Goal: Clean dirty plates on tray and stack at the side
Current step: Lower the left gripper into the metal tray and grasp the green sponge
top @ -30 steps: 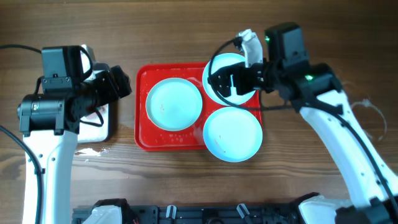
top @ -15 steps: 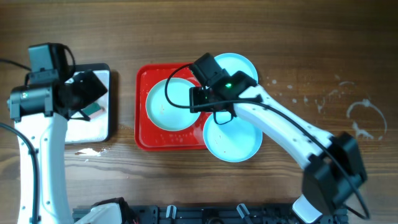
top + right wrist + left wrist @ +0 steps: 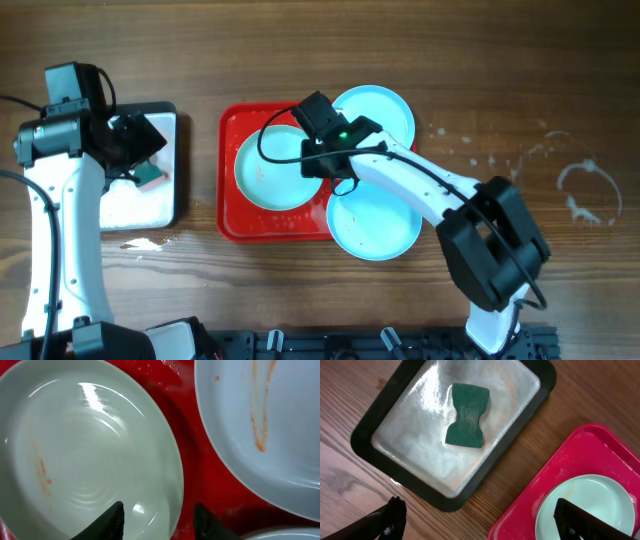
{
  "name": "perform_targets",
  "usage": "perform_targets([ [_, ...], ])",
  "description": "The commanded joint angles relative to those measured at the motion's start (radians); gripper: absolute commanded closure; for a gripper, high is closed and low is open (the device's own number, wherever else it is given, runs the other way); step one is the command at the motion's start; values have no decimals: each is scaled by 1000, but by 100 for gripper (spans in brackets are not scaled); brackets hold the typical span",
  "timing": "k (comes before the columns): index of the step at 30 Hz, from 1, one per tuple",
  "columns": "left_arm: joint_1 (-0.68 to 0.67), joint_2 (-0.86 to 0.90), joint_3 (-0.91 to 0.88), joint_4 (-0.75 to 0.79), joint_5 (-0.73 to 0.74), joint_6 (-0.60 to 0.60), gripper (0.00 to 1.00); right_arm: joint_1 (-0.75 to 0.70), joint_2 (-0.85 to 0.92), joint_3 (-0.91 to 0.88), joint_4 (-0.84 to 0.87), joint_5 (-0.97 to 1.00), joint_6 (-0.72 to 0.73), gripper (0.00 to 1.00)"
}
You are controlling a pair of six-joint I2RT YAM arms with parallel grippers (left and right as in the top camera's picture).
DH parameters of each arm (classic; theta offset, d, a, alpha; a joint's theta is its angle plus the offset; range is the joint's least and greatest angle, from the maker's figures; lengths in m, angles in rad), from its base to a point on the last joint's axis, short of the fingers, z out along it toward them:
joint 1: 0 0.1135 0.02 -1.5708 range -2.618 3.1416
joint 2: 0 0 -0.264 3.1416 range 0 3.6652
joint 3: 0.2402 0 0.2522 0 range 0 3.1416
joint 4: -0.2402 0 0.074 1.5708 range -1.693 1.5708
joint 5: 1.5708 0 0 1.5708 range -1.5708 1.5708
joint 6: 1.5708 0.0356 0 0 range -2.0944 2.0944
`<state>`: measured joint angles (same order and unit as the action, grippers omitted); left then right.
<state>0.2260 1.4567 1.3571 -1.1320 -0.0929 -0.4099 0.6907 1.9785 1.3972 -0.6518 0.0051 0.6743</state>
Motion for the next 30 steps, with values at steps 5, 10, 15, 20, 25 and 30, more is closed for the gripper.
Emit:
perform_targets([
  [5, 8, 27, 15, 8, -45, -16, 6, 2, 80, 18, 31, 35, 10, 58],
  [10, 8, 51, 13, 13, -48, -17, 6, 2, 101, 18, 64, 40, 10, 62],
  [15, 8, 84, -7, 22, -48, -17, 8, 2, 117, 18, 119, 69, 10, 76],
  [20, 8, 90, -14, 32, -48, -17, 9, 2, 142, 18, 134, 45, 7, 95],
  [25, 8, 102, -25, 25, -47, -48, 16, 2, 142, 18, 131, 22, 3, 96],
  [30, 8, 121, -119, 80, -43, -70, 21, 2, 142, 18, 131, 19, -2, 96],
])
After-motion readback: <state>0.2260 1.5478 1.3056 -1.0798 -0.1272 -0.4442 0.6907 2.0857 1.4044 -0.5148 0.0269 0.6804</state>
